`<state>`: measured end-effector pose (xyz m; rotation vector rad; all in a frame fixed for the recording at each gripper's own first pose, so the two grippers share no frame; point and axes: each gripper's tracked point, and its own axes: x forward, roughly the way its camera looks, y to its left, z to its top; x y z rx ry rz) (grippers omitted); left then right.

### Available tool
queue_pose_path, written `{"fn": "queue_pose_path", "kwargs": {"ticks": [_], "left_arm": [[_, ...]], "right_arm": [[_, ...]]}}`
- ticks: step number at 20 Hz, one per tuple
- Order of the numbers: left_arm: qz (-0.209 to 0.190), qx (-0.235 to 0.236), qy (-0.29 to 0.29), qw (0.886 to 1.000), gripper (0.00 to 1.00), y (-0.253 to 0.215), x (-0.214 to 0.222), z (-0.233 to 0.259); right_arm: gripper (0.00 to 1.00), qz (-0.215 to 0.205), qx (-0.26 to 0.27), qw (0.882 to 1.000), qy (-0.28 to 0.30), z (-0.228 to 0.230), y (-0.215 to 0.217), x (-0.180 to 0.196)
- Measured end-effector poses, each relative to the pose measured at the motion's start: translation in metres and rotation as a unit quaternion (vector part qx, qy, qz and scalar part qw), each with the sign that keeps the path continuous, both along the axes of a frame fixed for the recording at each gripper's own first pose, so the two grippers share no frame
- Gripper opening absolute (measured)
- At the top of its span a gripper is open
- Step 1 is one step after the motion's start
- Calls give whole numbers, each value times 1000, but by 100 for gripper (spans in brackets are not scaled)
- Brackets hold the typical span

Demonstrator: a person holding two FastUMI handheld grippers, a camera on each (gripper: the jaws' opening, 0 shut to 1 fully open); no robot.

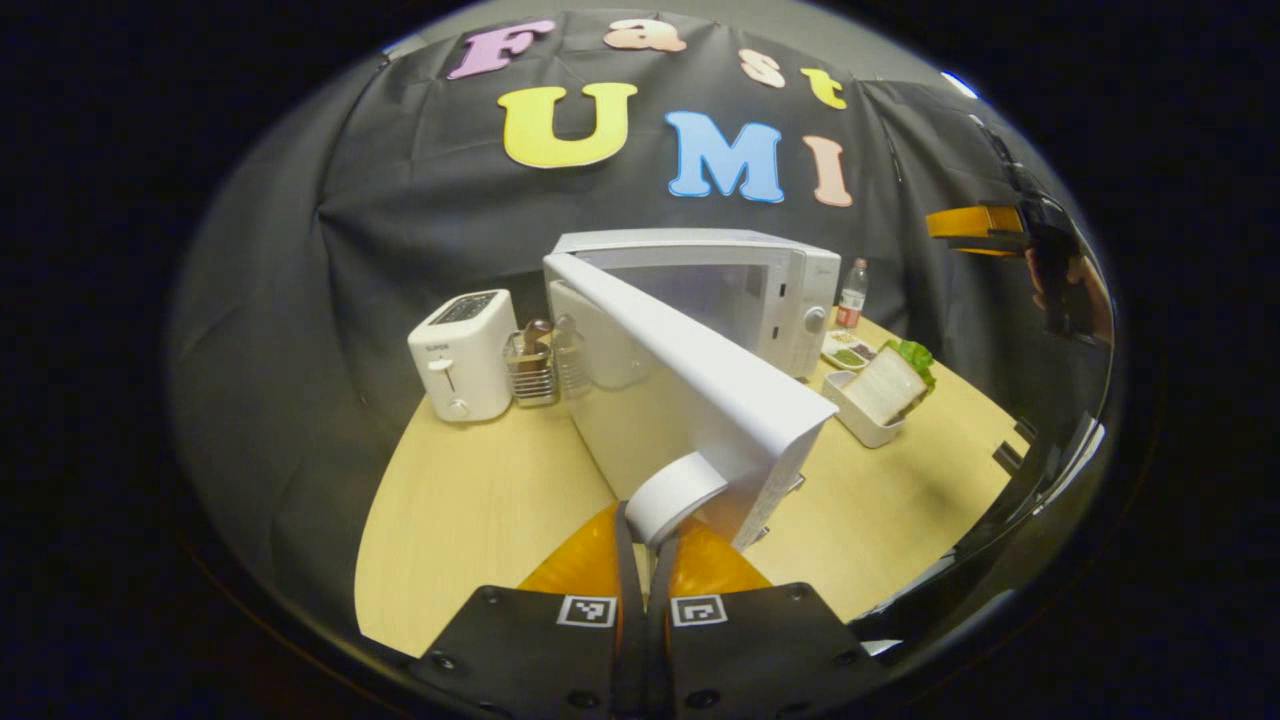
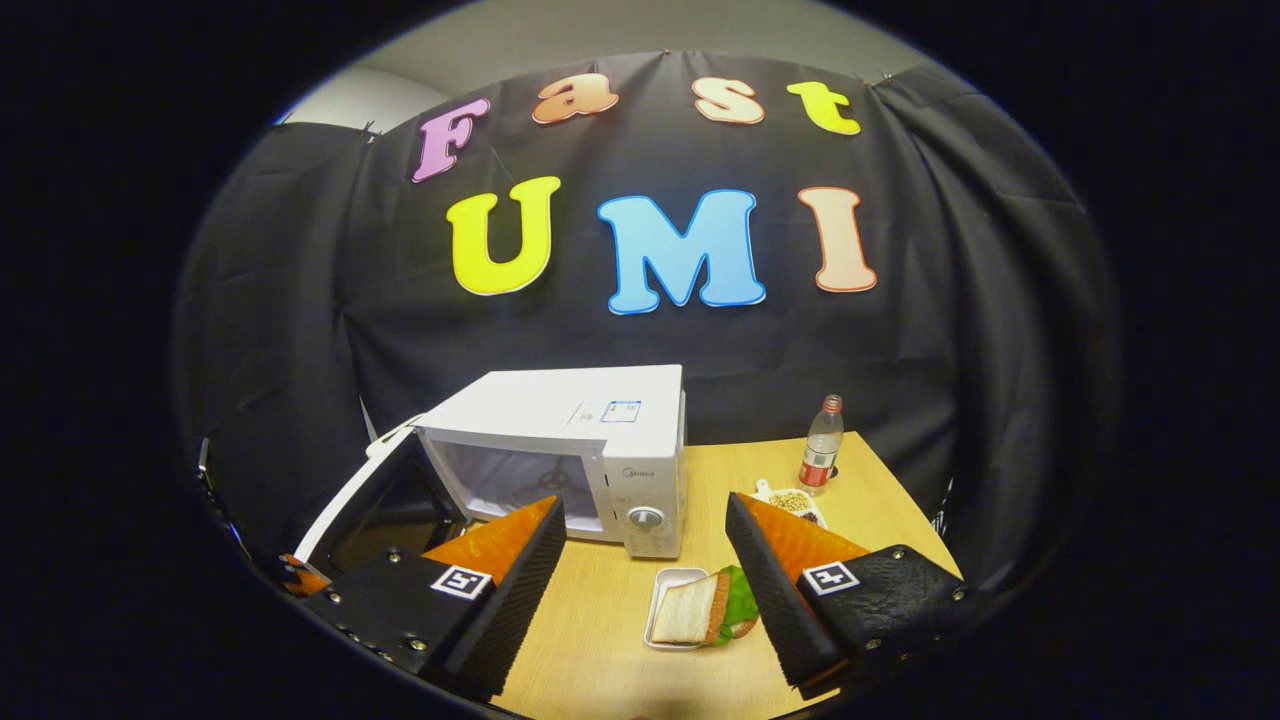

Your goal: Open the microwave oven with the left hand, put the food in, and close the microwave oven.

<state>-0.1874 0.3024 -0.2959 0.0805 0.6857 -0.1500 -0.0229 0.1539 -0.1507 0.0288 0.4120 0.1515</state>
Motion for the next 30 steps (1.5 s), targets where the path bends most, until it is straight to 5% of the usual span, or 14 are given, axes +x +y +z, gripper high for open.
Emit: {"fn": "queue_pose_path", "kwargs": {"ticks": [7, 13, 19, 21, 24, 27, 30], "left_arm": [[26, -6, -4, 1000, 7, 30, -6, 1], [76, -22, 3, 997, 23, 48, -26, 5], [158, 4, -80, 984, 19, 30, -34, 94], [179, -2, -137, 974, 35, 9, -19, 139], [181, -18, -221, 958, 80, -35, 11, 205], [177, -15, -277, 944, 95, -71, 37, 252], [174, -23, -304, 936, 96, -102, 59, 282]], "right_arm": [[97, 37, 1, 999, 38, -21, 10, -1], [98, 48, 12, 998, 45, -28, -8, 5], [97, 26, 11, 996, 89, -63, -62, 16], [97, 19, 32, 991, 127, -81, -74, 17], [99, 7, 62, 980, 188, -115, -86, 13], [99, 9, 81, 971, 225, -141, -90, 8], [99, 19, 99, 960, 261, -167, -85, 0]]}}
